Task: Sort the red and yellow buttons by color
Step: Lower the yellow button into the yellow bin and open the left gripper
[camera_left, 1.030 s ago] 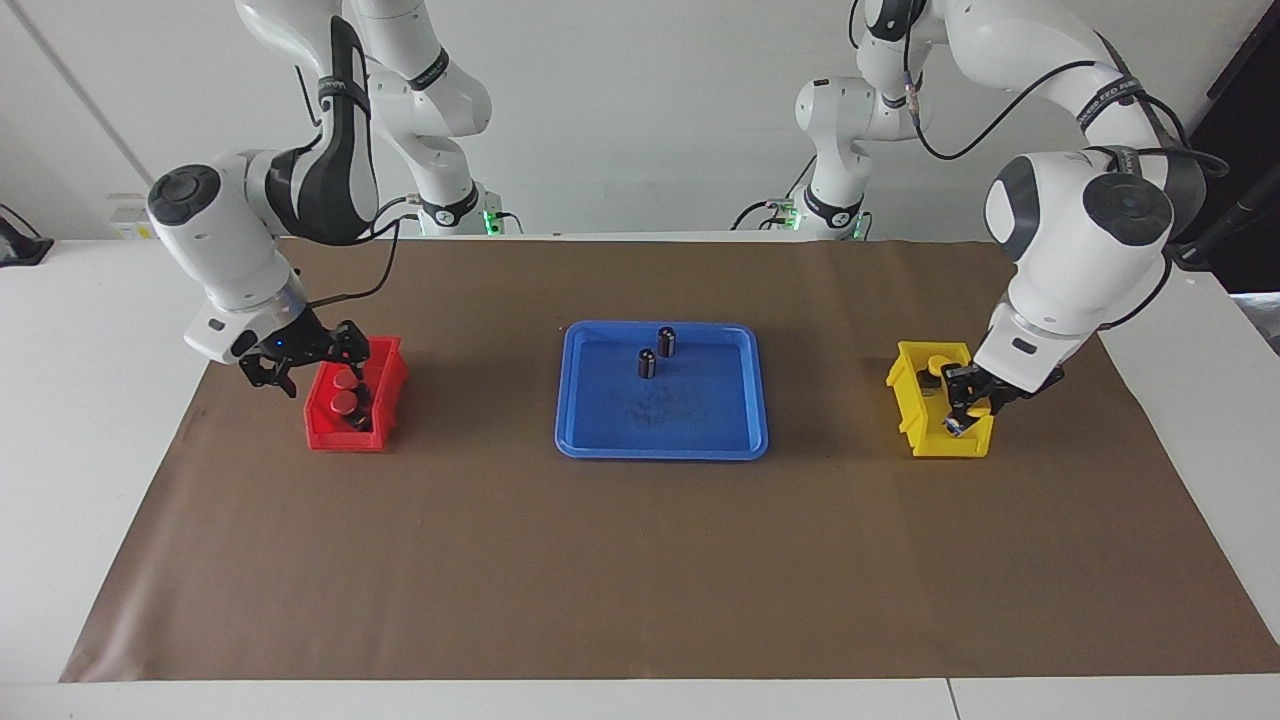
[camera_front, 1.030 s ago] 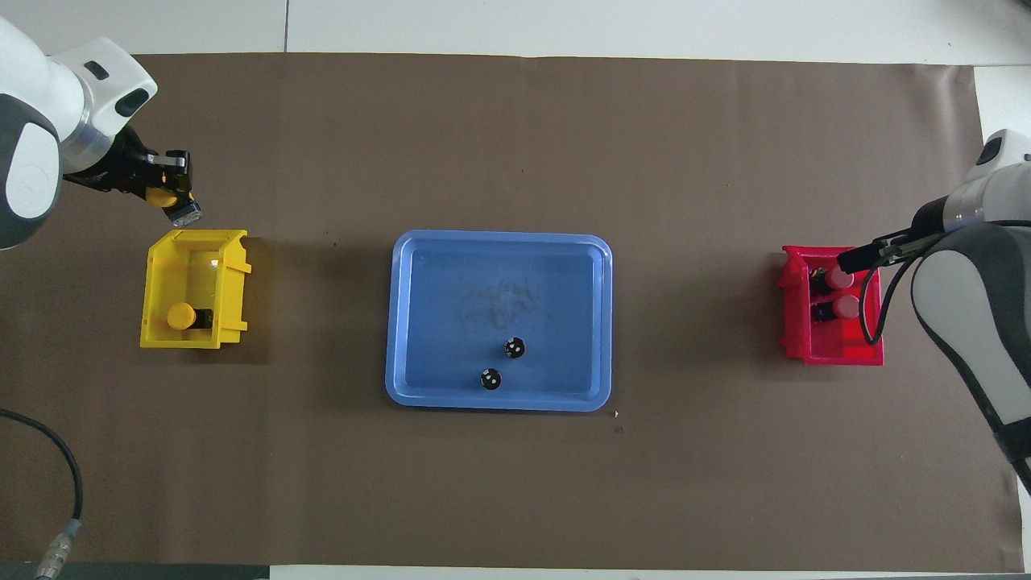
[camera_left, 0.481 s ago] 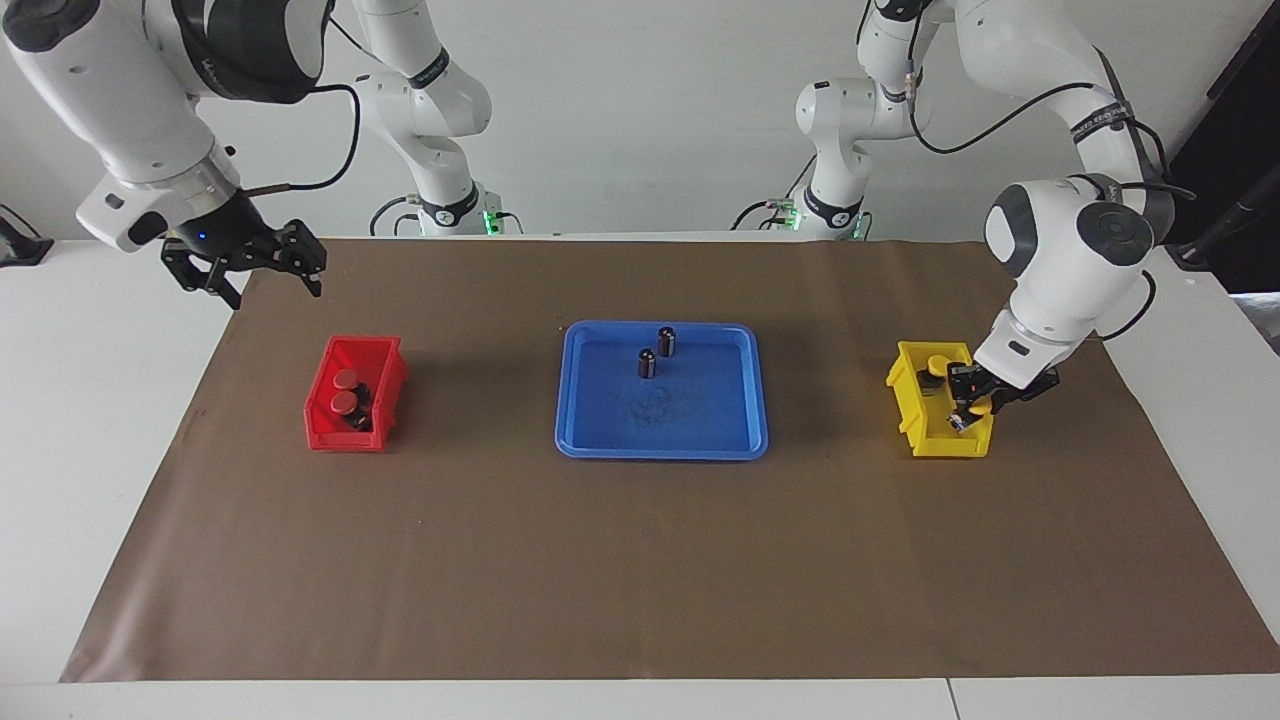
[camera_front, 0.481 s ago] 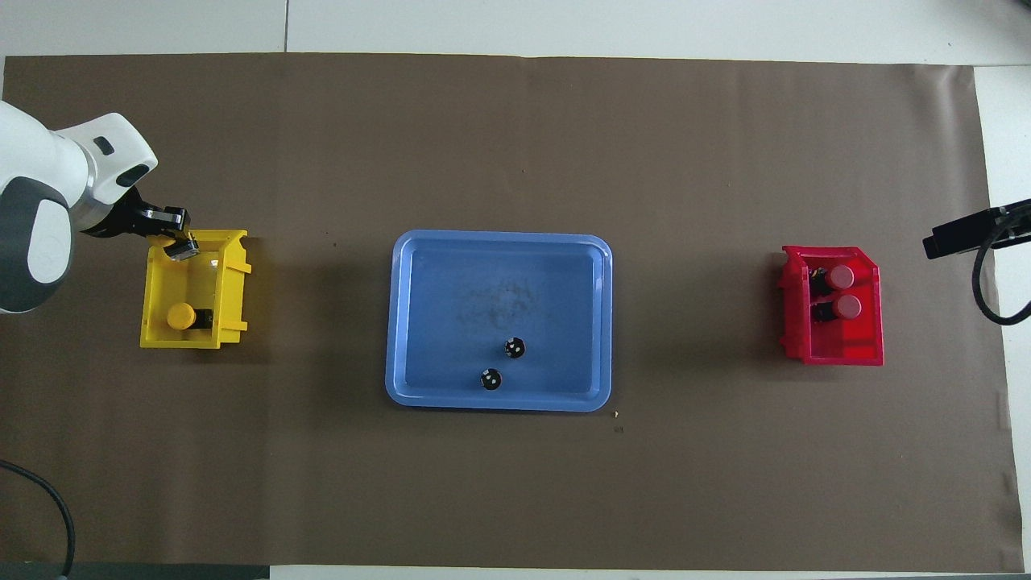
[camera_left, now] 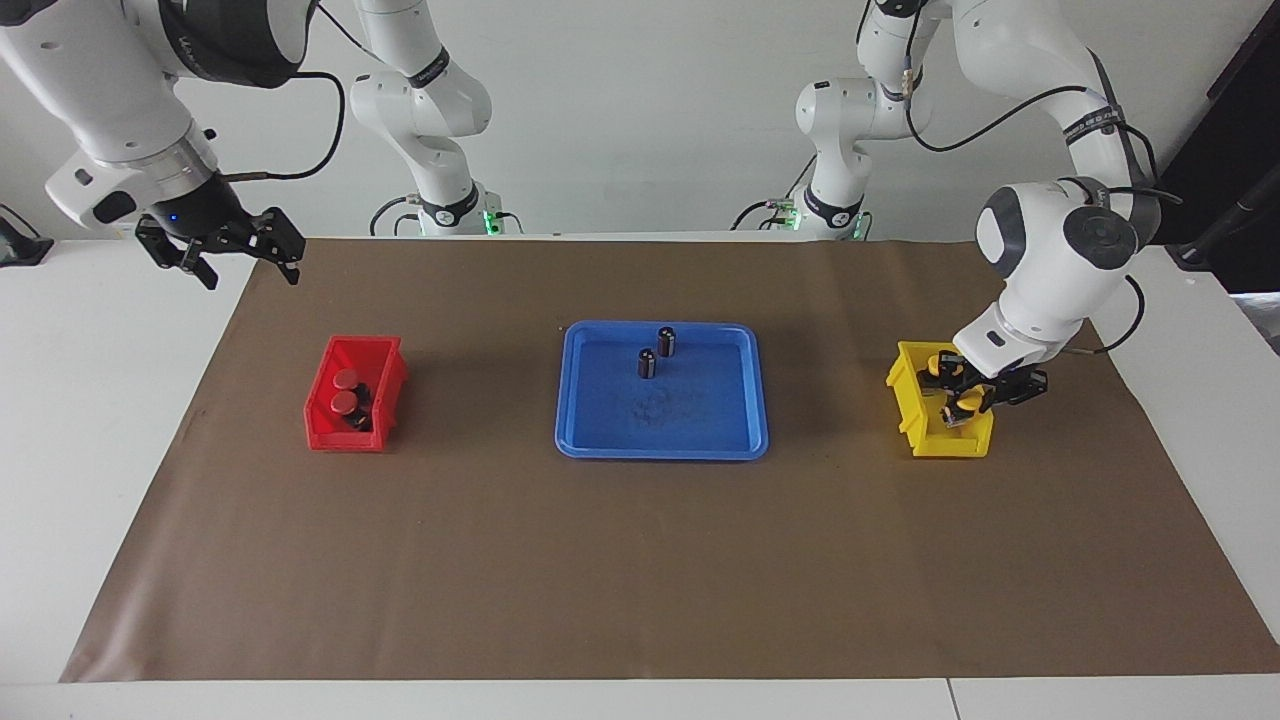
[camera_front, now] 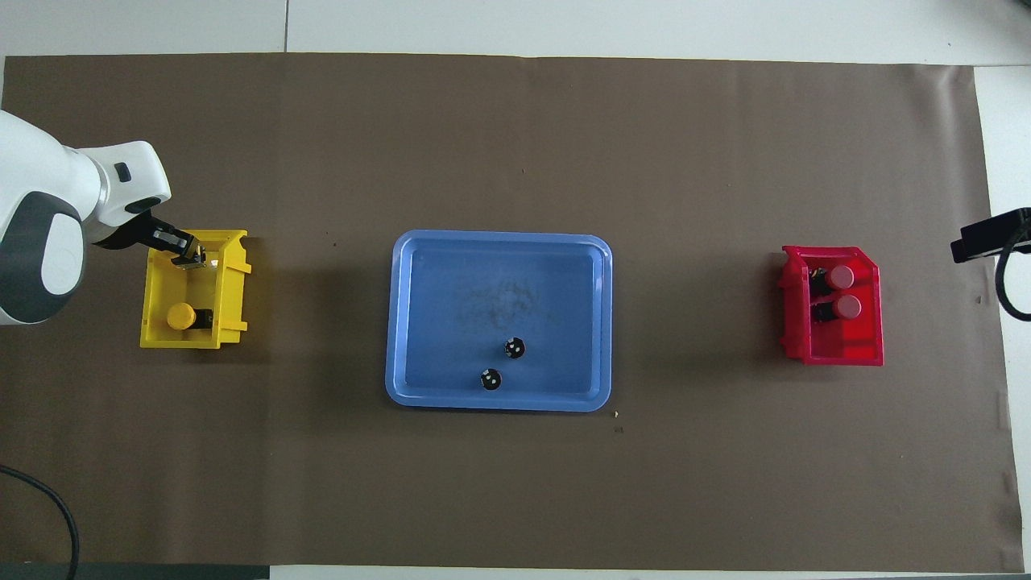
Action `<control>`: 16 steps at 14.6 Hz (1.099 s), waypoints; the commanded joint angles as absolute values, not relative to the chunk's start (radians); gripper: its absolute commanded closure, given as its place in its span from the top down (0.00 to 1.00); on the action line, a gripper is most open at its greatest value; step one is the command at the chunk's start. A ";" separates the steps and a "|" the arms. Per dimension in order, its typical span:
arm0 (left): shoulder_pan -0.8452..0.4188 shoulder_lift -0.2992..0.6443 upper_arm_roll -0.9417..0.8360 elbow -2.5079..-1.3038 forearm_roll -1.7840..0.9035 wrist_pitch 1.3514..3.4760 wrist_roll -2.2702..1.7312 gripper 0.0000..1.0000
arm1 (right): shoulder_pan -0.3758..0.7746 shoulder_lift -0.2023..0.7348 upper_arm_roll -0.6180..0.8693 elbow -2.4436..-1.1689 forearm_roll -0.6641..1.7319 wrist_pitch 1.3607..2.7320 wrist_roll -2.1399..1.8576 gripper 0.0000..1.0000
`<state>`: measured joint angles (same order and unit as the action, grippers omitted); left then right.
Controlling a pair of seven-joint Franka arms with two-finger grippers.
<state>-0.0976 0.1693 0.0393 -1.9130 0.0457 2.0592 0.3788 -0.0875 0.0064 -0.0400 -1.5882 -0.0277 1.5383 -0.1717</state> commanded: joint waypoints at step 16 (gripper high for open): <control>-0.072 0.189 0.034 -2.019 -0.018 2.215 0.420 0.52 | -0.123 0.005 0.003 -1.575 -0.026 1.526 -0.127 1.00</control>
